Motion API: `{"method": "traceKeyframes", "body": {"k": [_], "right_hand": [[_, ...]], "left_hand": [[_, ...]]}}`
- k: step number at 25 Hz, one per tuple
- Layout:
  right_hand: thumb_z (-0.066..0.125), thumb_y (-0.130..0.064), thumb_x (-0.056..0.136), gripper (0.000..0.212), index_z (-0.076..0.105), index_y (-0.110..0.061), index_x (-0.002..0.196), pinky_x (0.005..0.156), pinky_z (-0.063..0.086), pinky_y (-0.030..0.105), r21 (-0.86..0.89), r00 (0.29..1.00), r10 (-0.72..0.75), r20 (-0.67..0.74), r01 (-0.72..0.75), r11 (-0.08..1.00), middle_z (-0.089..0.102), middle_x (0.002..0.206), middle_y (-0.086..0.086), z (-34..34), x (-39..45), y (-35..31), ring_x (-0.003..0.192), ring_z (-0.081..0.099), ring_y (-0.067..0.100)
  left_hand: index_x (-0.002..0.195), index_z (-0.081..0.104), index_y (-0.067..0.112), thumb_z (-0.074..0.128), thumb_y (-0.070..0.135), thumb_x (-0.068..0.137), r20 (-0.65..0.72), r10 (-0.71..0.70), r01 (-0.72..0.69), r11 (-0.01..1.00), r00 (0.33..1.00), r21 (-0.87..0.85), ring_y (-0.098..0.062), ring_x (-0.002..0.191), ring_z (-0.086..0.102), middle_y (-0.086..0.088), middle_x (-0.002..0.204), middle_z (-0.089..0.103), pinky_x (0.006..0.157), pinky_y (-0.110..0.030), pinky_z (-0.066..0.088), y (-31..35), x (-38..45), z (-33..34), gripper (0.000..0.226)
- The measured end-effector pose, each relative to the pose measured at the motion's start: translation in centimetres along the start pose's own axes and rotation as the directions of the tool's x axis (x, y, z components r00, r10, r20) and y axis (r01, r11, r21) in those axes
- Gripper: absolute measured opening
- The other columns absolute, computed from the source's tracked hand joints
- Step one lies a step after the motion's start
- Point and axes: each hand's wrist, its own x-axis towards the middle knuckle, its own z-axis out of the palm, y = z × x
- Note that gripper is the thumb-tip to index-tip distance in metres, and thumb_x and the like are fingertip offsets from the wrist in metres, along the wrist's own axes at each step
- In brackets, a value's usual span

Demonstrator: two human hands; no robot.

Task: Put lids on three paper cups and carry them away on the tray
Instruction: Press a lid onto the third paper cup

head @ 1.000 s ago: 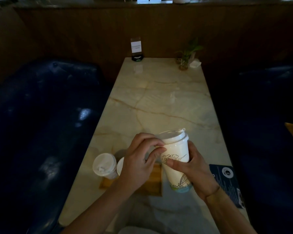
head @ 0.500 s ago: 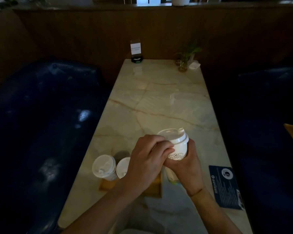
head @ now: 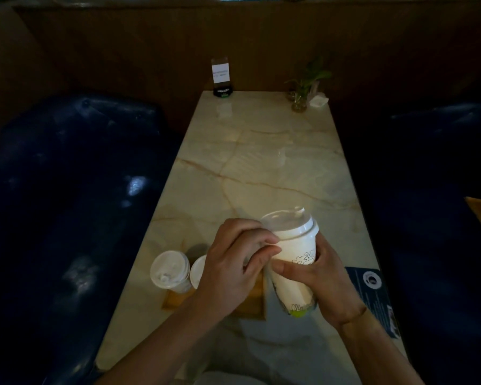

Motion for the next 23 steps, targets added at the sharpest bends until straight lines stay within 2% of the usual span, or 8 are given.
{"method": "traceKeyframes", "body": {"k": [5, 7, 9, 12, 15, 18, 20, 23], "right_hand": [[0.091, -0.029, 0.049, 0.067, 0.068, -0.031, 0.112, 0.076, 0.062, 0.04, 0.096, 0.99, 0.048, 0.129, -0.061, 0.994, 0.077, 0.107, 0.01, -0.7, 0.4, -0.1, 0.096, 0.074, 0.029], [0.091, -0.029, 0.048, 0.081, 0.057, -0.03, 0.121, 0.076, 0.062, 0.038, 0.088, 0.991, 0.034, 0.128, -0.045, 0.995, 0.076, 0.108, 0.003, -0.6, 0.9, -0.1, 0.096, 0.074, 0.024], [0.09, -0.028, 0.046, 0.088, 0.047, -0.031, 0.123, 0.072, 0.061, 0.03, 0.083, 0.994, 0.01, 0.112, -0.019, 0.996, 0.076, 0.104, -0.008, -0.6, 1.4, -0.1, 0.093, 0.075, 0.016], [0.091, -0.029, 0.05, 0.085, 0.049, -0.031, 0.124, 0.073, 0.062, 0.03, 0.047, 0.995, -0.002, 0.103, -0.003, 0.999, 0.076, 0.106, -0.003, -0.5, 1.9, 0.3, 0.096, 0.074, 0.019], [0.097, -0.027, 0.052, 0.079, 0.054, -0.034, 0.119, 0.073, 0.06, 0.024, -0.101, 0.998, -0.057, -0.005, 0.056, 0.993, 0.073, 0.106, -0.003, 0.4, 1.9, 1.0, 0.098, 0.071, 0.015], [0.094, -0.037, 0.045, 0.075, 0.054, -0.049, 0.108, 0.073, 0.054, 0.011, -0.255, 0.976, -0.164, -0.146, 0.123, 0.959, 0.07, 0.1, -0.017, 1.6, 1.9, 1.5, 0.094, 0.067, -0.007], [0.089, -0.044, 0.045, 0.072, 0.049, -0.049, 0.105, 0.068, 0.049, 0.003, -0.254, 0.963, -0.156, -0.219, 0.098, 0.962, 0.066, 0.097, -0.02, 2.0, 1.8, 1.5, 0.09, 0.062, -0.019], [0.088, -0.052, 0.044, 0.08, 0.046, -0.047, 0.111, 0.066, 0.05, 0.005, -0.228, 0.959, -0.126, -0.253, 0.068, 0.971, 0.067, 0.099, -0.018, 1.6, 1.5, 1.7, 0.091, 0.063, -0.015]], "left_hand": [[0.1, 0.064, 0.018, 0.066, 0.025, 0.094, 0.014, -0.044, 0.045, 0.997, 0.999, -0.064, -0.01, 0.095, 0.061, 0.003, 0.101, 0.059, 0.088, -0.017, 0.047, -0.5, 0.0, -0.4, 0.01], [0.1, 0.064, 0.016, 0.067, 0.022, 0.093, 0.013, -0.041, 0.042, 0.997, 0.999, -0.06, -0.012, 0.094, 0.061, 0.0, 0.1, 0.06, 0.087, -0.019, 0.048, -0.9, 0.0, -0.3, 0.009], [0.101, 0.065, 0.015, 0.068, 0.021, 0.093, 0.017, -0.031, 0.032, 0.998, 0.999, -0.048, -0.015, 0.093, 0.062, -0.002, 0.1, 0.06, 0.086, -0.023, 0.05, -1.3, 0.0, -0.2, 0.01], [0.099, 0.068, 0.011, 0.067, 0.022, 0.094, 0.016, -0.039, 0.039, 0.999, 0.999, 0.017, -0.018, 0.093, 0.063, -0.003, 0.1, 0.061, 0.084, -0.03, 0.054, -1.8, 0.0, 0.1, 0.012], [0.095, 0.073, 0.007, 0.066, 0.025, 0.094, 0.022, -0.033, 0.03, 0.993, 0.999, 0.117, -0.02, 0.09, 0.063, -0.005, 0.098, 0.064, 0.079, -0.038, 0.055, -1.7, 0.1, 0.9, 0.019], [0.094, 0.074, 0.009, 0.065, 0.026, 0.094, 0.031, 0.002, -0.008, 0.982, 1.0, 0.188, -0.018, 0.089, 0.062, -0.005, 0.097, 0.067, 0.077, -0.04, 0.055, -1.0, 0.2, 1.5, 0.019], [0.096, 0.074, 0.01, 0.064, 0.026, 0.095, 0.021, 0.03, -0.034, 0.977, 0.999, 0.209, -0.015, 0.09, 0.06, -0.004, 0.098, 0.066, 0.078, -0.038, 0.054, -0.6, 0.3, 1.6, 0.019], [0.097, 0.074, 0.009, 0.068, 0.023, 0.093, 0.009, 0.045, -0.046, 0.978, 0.999, 0.206, -0.014, 0.092, 0.06, -0.005, 0.098, 0.068, 0.078, -0.038, 0.055, -0.6, 0.5, 1.4, 0.016]]}}
